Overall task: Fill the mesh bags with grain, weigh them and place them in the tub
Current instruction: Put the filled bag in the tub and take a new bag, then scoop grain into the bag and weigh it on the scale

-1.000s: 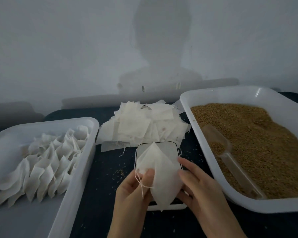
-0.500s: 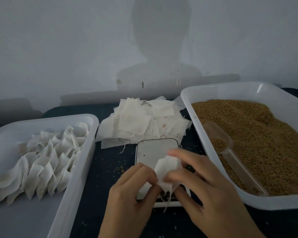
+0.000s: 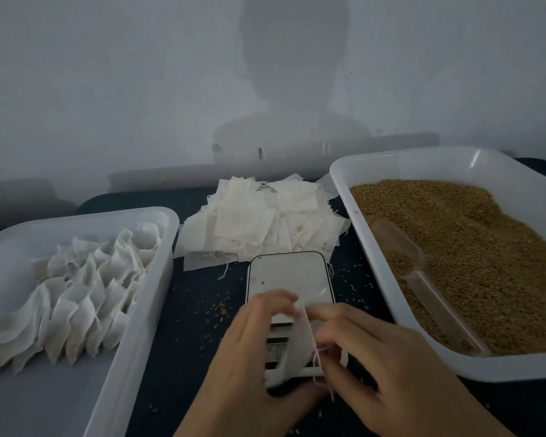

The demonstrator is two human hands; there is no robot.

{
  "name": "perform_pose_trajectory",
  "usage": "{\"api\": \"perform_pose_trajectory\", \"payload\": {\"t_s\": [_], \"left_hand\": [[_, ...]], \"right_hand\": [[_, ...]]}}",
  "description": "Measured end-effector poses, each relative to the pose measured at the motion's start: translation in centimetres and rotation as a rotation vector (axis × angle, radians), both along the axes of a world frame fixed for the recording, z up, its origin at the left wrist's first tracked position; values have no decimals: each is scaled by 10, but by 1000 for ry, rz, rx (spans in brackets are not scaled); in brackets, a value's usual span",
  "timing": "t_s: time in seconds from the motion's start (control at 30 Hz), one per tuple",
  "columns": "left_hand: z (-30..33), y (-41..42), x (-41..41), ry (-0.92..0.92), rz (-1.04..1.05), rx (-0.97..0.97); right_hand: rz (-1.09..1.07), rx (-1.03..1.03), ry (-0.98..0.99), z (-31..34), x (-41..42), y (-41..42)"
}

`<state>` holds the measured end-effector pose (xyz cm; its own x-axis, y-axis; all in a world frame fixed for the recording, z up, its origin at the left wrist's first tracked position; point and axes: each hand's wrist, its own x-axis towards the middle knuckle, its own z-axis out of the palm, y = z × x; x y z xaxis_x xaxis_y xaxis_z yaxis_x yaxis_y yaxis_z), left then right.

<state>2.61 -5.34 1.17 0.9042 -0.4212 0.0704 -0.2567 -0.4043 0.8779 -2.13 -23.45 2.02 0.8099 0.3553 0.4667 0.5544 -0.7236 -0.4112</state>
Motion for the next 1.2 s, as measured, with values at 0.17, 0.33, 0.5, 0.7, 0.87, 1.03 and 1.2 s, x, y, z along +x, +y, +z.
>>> {"api": "perform_pose_trajectory", "payload": {"t_s": [0.17,0.33,0.5,0.7,0.87,1.03,1.2], "left_hand": [[-9,-14,-3,48,26,-26],[-13,-14,-14,-31,-53,41],[-8,-28,-12,14,-11,-21],[-5,-57,-7,-74,-65,-4],[0,-92,-6,-92,-272,-19],[-5,-99,-5,-45,-263,-86],[-6,-98,-2,-11,-268,-78]], "right_hand": [[90,-85,64,5,-7,7],[91,-175,105,10,-7,6],[-28,18,52,28,-5,-29],[-713,-380,654,21,44,-114],[-671,-463,827,-1,62,-111],[-845,-616,647,31,51,-164],[-833,-781,860,50,40,-198]]}}
